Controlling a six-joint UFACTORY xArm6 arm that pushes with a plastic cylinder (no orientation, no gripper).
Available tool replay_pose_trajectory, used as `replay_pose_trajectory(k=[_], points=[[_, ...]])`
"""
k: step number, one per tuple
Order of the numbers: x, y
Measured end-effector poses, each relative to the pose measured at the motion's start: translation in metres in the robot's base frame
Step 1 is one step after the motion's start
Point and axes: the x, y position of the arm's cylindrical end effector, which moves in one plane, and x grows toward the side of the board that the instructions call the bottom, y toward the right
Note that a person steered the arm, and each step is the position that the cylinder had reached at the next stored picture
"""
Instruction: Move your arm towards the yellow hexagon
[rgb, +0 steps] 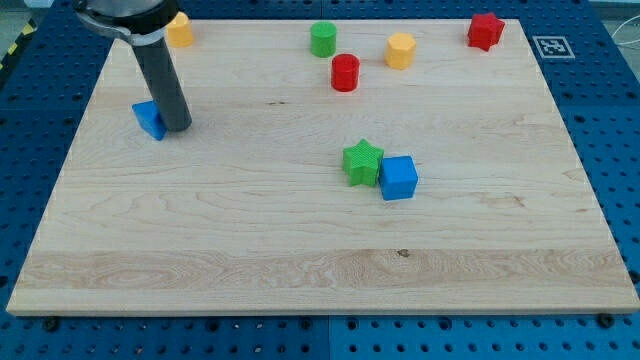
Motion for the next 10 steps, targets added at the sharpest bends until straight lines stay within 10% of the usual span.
replay_pose_trajectory(k=[10], points=[[-0.099, 0.088]])
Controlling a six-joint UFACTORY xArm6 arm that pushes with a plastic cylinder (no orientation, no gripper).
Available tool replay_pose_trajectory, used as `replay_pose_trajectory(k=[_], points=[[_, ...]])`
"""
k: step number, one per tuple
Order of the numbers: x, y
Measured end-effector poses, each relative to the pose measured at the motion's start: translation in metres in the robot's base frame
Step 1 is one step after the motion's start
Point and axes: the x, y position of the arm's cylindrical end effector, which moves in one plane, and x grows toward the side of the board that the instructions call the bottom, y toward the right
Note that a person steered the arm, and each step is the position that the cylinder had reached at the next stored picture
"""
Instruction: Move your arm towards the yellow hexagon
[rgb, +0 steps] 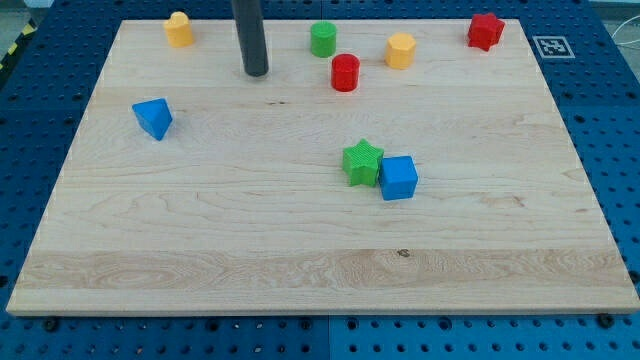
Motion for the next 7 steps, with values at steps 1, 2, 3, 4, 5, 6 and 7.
replay_pose_trajectory(k=[1, 2, 3, 4, 5, 6, 7], points=[[-0.011, 0.008], [-0.041, 0.008], [-0.080, 0.007], [-0.106, 0.008], [-0.106, 0.032], [-0.106, 0.074], [-0.103, 0.116]])
